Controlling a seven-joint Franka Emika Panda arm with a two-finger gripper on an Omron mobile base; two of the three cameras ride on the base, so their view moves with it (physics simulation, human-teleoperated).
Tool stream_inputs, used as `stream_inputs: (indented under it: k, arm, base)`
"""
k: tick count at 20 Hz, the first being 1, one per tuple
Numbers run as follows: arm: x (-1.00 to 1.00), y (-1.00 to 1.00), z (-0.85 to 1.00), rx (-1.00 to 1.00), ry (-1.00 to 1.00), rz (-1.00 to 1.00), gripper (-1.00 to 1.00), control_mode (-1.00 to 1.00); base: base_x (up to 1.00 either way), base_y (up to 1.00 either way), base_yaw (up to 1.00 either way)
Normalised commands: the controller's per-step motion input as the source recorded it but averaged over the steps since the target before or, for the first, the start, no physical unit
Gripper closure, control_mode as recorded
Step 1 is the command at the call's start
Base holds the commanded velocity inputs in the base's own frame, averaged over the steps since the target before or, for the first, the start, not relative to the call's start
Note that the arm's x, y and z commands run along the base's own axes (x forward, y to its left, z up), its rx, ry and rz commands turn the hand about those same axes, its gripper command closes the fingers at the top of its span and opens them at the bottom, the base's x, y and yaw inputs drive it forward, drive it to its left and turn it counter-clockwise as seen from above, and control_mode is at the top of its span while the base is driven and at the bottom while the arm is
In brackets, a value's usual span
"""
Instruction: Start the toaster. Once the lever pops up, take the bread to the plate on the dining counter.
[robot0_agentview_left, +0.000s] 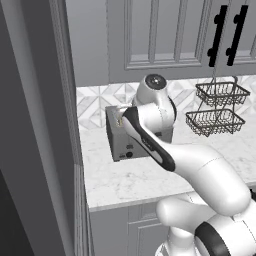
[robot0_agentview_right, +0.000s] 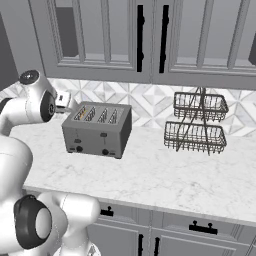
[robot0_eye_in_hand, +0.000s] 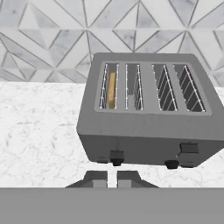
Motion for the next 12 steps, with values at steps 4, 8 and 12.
stream_inputs:
  k: [4, 8, 12]
  arm:
    - [-0.01, 0.01, 0.12, -0.03, -0.01, 0.0, -1.0, -1.0]
    - [0.0, -0.15, -0.13, 0.0, 0.0, 0.0, -1.0, -1.0]
    - [0.0, -0.08, -0.07, 0.0, 0.0, 0.0, -1.0, -1.0]
  base:
    - [0.0, 0.0, 0.0]
    - [0.0, 0.0, 0.0]
    - [0.0, 0.0, 0.0]
